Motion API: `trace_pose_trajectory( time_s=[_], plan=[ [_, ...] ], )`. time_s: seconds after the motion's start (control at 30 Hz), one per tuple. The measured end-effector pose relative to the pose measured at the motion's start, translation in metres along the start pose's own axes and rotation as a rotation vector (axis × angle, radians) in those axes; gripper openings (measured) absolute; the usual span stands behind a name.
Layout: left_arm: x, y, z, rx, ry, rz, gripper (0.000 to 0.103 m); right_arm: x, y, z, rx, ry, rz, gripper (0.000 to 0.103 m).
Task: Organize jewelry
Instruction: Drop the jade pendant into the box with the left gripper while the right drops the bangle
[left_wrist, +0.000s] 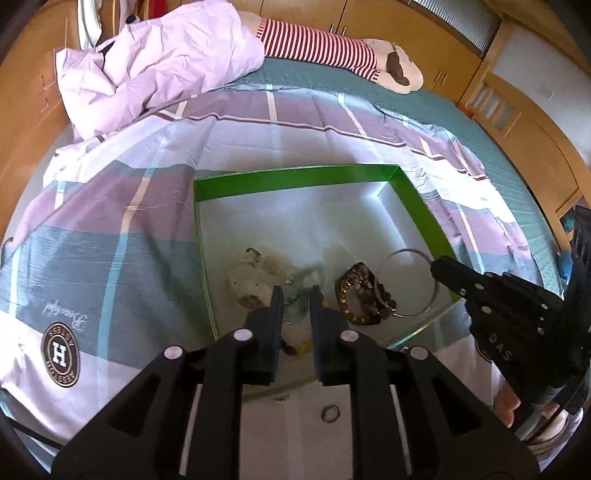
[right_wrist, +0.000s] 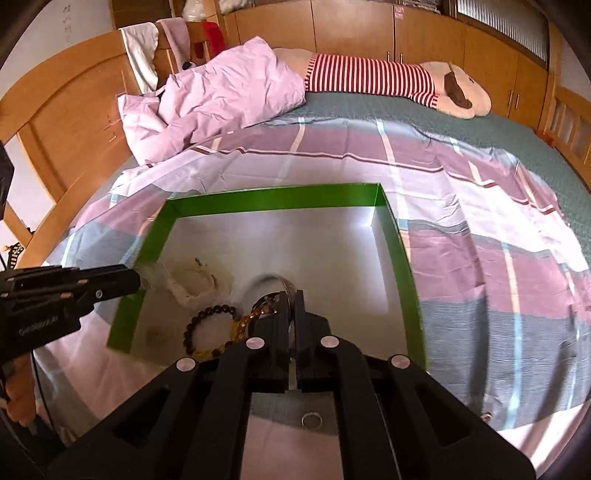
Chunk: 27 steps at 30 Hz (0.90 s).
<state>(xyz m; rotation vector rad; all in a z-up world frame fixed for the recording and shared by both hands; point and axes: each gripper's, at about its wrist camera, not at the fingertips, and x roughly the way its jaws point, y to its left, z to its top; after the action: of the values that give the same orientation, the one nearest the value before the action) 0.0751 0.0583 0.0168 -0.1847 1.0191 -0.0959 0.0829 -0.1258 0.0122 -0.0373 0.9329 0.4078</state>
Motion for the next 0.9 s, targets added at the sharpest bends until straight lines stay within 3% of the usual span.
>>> trace_pose_trajectory(
  time_s=[0.1, 0.27, 0.37, 0.43, 0.5, 0.6, 0.7, 0.9],
  plan=[
    [0.003, 0.004, -0.004, -0.016, 0.016, -0.005, 0.024, -0.012, -0.001, -0.004, 0.001, -0.005, 0.031, 0.023],
    [-0.015, -0.004, -0.021, 0.012, 0.031, -0.053, 0.027, -0.033, 0.006, -0.033, -0.074, 0.053, 0.073, 0.024],
    [-0.024, -0.013, -0.043, 0.057, 0.058, -0.071, 0.034, -0.015, 0.003, -0.057, -0.071, 0.147, 0.059, 0.024],
    [-0.020, -0.017, -0.057, 0.071, 0.094, -0.043, 0.042, 0.005, -0.004, -0.072, -0.056, 0.226, 0.020, 0.024],
    [-0.009, -0.015, -0.069, 0.054, 0.132, -0.019, 0.042, 0.019, -0.010, -0.080, -0.027, 0.285, 0.002, 0.024],
    [0.011, -0.008, -0.079, 0.010, 0.182, 0.018, 0.044, 0.022, -0.013, -0.082, -0.005, 0.293, -0.014, 0.027],
    [0.024, -0.006, -0.083, -0.006, 0.194, 0.049, 0.049, 0.017, -0.008, -0.079, -0.016, 0.261, -0.035, 0.052],
    [0.037, -0.007, -0.088, -0.015, 0.204, 0.077, 0.055, 0.023, -0.005, -0.083, -0.050, 0.261, -0.057, 0.053]
  ],
)
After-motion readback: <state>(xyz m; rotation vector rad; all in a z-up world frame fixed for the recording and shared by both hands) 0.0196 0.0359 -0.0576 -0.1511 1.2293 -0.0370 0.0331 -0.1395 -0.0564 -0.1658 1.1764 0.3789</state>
